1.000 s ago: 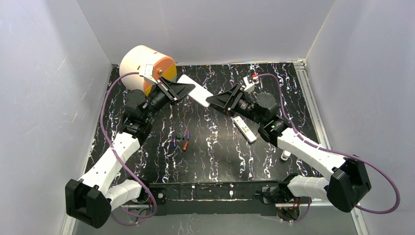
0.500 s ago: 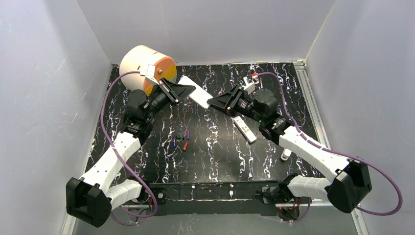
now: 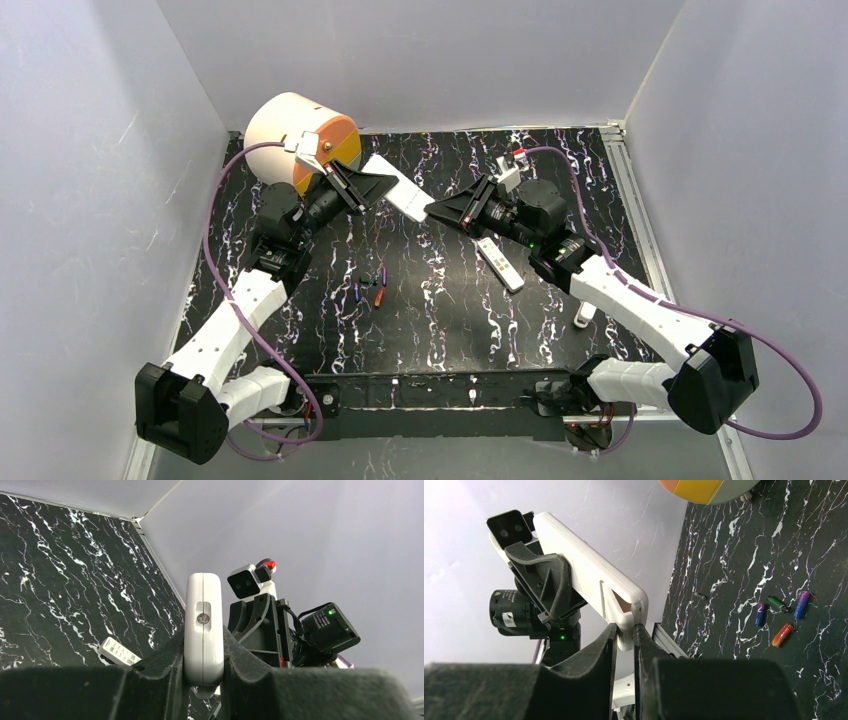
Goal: Load the batteries into the remote control
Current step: Remove the battery cover from the remote control, then place the battery cover at the center of the board.
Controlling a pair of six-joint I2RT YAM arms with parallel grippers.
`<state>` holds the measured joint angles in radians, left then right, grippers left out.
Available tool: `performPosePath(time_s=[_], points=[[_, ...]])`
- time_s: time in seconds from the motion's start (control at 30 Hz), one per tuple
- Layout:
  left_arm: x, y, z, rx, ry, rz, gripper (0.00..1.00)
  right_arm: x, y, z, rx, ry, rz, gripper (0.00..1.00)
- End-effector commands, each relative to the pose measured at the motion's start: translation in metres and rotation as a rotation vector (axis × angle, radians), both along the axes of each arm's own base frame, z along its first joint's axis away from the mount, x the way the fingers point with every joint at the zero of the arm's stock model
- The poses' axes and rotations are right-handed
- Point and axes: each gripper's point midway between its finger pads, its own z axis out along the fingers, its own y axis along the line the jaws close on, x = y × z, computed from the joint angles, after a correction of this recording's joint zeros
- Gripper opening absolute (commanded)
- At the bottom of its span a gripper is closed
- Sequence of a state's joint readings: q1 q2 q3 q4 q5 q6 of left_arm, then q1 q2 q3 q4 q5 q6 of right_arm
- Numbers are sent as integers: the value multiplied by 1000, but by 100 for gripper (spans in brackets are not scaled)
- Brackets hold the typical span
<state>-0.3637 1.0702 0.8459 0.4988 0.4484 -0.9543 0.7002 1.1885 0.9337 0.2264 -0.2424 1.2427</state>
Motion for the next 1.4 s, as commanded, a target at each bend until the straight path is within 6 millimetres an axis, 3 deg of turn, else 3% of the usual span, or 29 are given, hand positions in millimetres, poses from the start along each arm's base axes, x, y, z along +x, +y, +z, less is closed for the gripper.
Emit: performPosePath(time_s=[0.0,0.13,0.53,0.83,0.93,1.03,1.2,1.37], points=[[-3,0,8,15,-71,-6,0,3,-1,23,42,-66,-9,9],[-2,-1,2,30,-64,-8,0,4,-2,31,83,-120,-18,1],[5,6,-15,91,-34,50,0,3,-6,39,124,-171,-35,1],[24,23,-48,187,52,178,0,5,-9,16,91,-122,-59,1],[27,32,-63,242,77,225,0,10,-10,-5,42,-85,-82,1],[27,47,-78,315,97,291,0,17,-15,-46,-56,-12,-129,1],[10,75,-102,502,154,353,0,26,-22,-115,-184,88,-172,1],[-10,89,-113,608,171,347,0,24,-11,-171,-244,127,-83,1]])
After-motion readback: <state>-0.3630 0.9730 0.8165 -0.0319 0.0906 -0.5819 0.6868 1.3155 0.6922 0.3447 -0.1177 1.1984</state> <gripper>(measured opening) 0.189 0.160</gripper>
